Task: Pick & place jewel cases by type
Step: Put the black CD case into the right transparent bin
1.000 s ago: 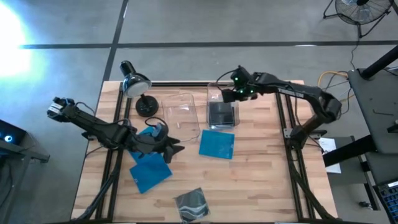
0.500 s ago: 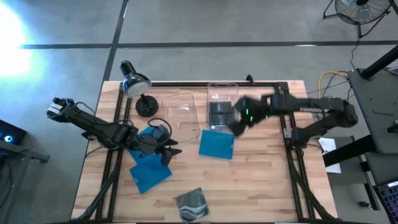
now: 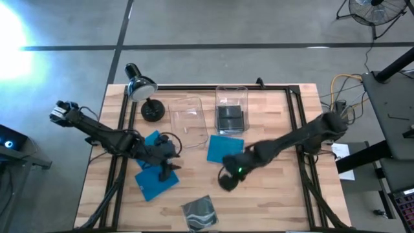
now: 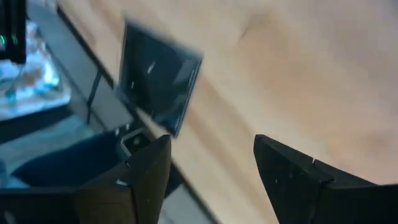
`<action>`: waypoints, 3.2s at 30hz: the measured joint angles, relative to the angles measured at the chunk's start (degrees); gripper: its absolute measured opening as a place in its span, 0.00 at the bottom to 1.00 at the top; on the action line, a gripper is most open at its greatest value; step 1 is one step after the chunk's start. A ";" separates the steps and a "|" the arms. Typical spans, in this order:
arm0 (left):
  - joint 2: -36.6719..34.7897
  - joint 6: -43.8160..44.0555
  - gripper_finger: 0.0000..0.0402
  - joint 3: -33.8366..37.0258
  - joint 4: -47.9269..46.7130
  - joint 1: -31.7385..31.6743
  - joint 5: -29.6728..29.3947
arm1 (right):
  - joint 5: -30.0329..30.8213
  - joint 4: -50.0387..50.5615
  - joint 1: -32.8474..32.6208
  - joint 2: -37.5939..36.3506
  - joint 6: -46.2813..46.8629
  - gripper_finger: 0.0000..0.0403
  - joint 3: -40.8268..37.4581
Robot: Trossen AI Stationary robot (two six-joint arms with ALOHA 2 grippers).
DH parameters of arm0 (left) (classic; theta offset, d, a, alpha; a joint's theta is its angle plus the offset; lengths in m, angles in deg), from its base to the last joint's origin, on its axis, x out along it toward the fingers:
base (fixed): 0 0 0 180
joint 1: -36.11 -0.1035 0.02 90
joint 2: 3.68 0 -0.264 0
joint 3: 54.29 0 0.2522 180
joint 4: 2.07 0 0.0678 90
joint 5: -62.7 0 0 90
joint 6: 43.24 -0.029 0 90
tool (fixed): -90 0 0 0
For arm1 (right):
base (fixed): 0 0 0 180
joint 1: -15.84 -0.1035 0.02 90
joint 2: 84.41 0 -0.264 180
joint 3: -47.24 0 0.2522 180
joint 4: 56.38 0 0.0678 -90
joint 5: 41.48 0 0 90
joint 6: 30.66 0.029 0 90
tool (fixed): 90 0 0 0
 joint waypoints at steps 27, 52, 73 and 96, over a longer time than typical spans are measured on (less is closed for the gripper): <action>30.06 71.66 0.53 -0.20 28.30 27.89 2.15 | 3.08 -20.24 -8.55 18.14 7.86 0.56 4.27; 44.35 66.63 0.53 -9.20 31.83 21.15 -0.35 | 4.23 -25.06 -10.19 24.37 12.51 0.55 4.99; 44.32 48.69 0.53 -8.59 26.34 19.66 7.01 | 6.08 -26.77 -8.09 17.41 -1.54 0.56 6.26; 44.35 45.48 0.53 -8.46 27.50 19.57 1.34 | 8.87 -30.63 -7.48 19.25 11.48 0.50 7.88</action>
